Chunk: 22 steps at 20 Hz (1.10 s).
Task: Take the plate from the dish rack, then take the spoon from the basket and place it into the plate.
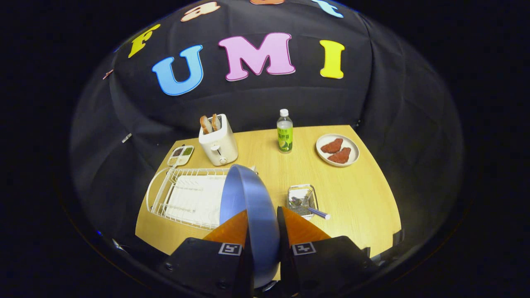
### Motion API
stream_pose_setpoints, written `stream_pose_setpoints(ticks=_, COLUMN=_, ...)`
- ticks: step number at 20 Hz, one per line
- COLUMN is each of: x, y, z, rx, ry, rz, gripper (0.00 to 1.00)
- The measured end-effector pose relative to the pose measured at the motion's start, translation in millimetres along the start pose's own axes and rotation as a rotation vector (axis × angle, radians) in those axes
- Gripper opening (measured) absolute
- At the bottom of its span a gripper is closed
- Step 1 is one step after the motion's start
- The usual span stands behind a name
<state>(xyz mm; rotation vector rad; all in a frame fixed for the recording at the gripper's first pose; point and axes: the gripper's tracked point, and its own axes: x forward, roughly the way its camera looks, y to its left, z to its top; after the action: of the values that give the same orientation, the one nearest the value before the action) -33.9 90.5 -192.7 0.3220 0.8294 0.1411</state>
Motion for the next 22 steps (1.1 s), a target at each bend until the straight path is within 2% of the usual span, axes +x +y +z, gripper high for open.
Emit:
stream_pose_setpoints(ticks=7, x=6, y=-43, z=-120, rx=0.069, ry=0.175, rz=-0.006, gripper=0.29)
stream_pose_setpoints(ticks=11, x=33, y=-52, z=-173, rx=0.185, ry=0.241, rz=0.034, gripper=0.29)
stream_pose_setpoints(ticks=15, x=72, y=-59, z=-193, rx=0.368, ry=0.249, rz=0.116, gripper=0.29)
stream_pose_setpoints(ticks=20, x=99, y=-70, z=-206, rx=0.436, ry=0.261, rz=0.207, gripper=0.29)
stream_pose_setpoints(ticks=22, x=105, y=-74, z=-210, rx=0.441, ry=0.278, rz=0.206, gripper=0.30)
